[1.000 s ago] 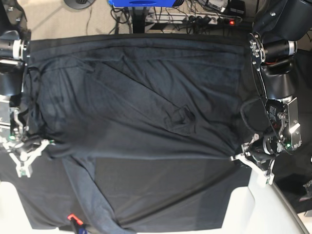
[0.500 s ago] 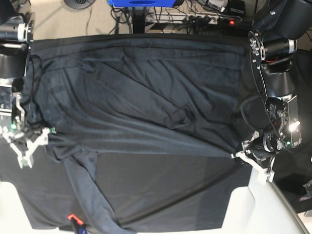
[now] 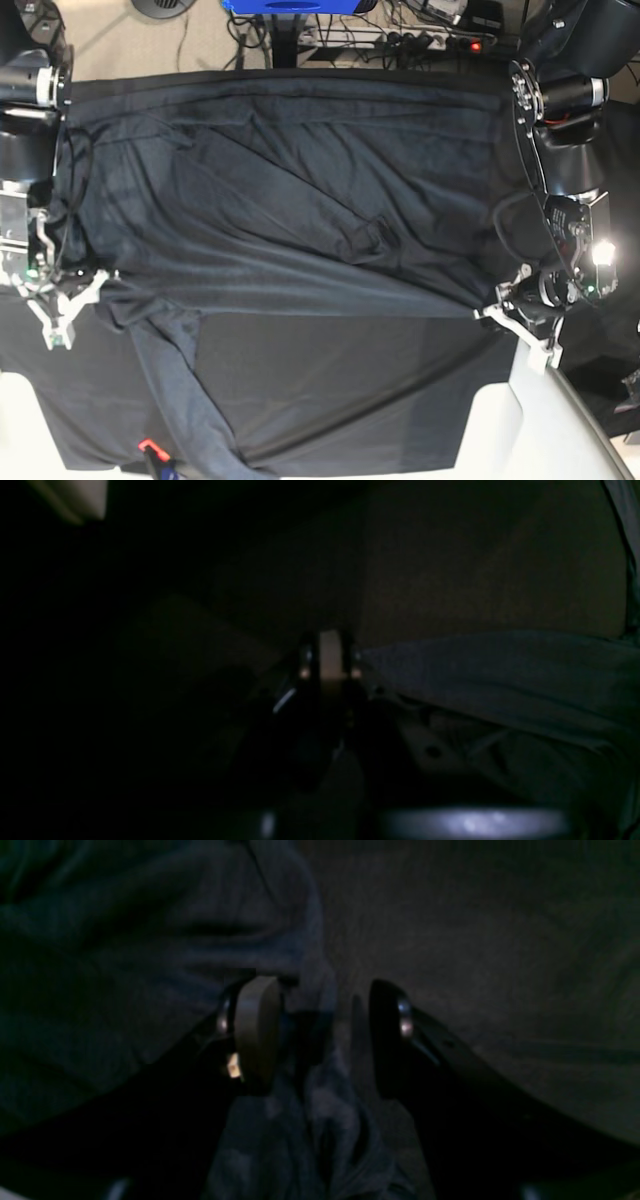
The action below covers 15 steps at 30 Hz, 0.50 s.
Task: Fold the T-shirt properly
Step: 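Keep both grippers clamped on the shirt side edges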
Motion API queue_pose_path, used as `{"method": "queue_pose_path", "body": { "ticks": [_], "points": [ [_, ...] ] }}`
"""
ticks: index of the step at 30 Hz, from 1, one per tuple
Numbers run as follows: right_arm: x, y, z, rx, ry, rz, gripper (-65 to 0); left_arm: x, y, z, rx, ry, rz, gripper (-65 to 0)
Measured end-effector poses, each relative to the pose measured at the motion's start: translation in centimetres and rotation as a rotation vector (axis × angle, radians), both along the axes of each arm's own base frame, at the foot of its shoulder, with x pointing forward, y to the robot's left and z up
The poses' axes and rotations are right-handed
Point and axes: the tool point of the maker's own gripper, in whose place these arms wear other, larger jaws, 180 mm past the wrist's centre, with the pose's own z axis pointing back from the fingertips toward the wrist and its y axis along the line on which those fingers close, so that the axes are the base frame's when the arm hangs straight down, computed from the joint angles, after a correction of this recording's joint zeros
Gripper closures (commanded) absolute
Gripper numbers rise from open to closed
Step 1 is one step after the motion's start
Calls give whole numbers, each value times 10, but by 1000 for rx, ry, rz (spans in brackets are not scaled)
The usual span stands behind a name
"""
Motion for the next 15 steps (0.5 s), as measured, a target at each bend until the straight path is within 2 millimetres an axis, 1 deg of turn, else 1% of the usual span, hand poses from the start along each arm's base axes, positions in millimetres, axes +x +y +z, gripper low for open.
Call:
{"method": "queue_pose_path", "body": {
  "ticks": [10, 15],
  "points": [
    [-2, 0, -3, 3, 9, -2, -266, 0, 0, 0, 0, 0, 0, 0],
    [-12, 0, -18, 18, 59, -14, -266, 0, 0, 0, 0, 0, 0, 0]
  ]
}}
